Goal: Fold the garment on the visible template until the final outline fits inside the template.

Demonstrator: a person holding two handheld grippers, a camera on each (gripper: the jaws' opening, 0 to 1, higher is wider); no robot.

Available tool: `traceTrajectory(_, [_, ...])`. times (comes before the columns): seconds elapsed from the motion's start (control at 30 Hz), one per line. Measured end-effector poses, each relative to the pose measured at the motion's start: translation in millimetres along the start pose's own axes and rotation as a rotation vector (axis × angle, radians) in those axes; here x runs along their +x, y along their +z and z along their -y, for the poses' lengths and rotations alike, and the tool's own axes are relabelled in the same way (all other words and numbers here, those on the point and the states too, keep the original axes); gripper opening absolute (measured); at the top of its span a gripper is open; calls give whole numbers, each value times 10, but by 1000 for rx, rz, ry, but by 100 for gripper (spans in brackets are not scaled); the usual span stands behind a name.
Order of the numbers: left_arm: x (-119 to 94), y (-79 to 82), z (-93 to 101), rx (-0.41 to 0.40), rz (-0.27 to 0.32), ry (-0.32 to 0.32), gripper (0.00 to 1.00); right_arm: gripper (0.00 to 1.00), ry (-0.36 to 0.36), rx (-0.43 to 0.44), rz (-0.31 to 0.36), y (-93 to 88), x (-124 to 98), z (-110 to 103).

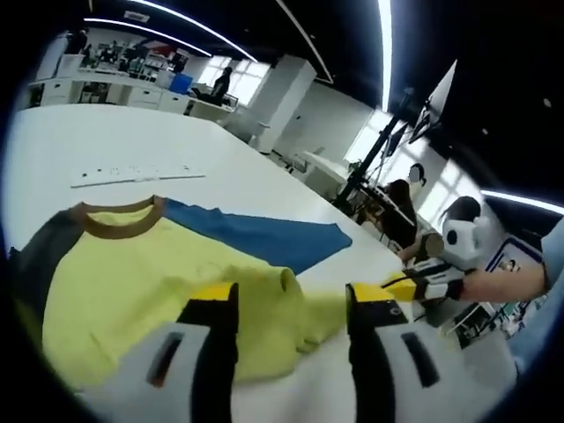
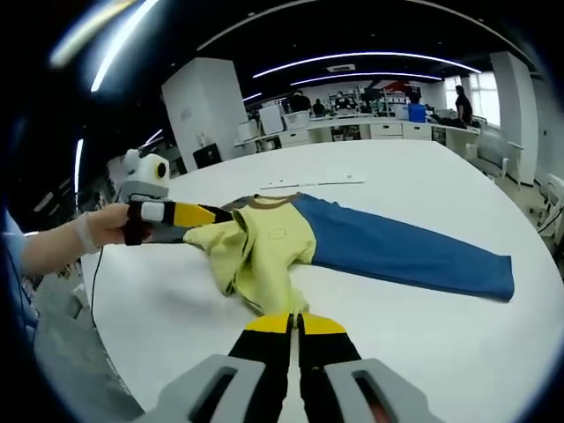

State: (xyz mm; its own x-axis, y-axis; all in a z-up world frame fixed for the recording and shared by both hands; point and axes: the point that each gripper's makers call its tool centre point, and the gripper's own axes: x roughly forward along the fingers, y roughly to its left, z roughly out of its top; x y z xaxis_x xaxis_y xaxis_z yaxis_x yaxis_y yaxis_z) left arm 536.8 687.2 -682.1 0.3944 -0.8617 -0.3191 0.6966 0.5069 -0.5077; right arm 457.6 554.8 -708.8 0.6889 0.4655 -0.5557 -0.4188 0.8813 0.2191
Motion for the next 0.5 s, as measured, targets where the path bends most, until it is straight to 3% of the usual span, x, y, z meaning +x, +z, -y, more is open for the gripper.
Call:
traceTrajectory(0.17, [-114, -160, 44, -33, -18, -2, 44, 0, 2, -1, 1, 0, 0, -5])
traceTrajectory(0.43, [-212, -609, 33, -154, -30, 41, 42, 0, 2, 6, -2, -11, 0, -8])
traceTrajectory(0.5, [-220, -657, 22, -172, -26, 50, 42, 0, 3, 3, -2, -6, -2, -8])
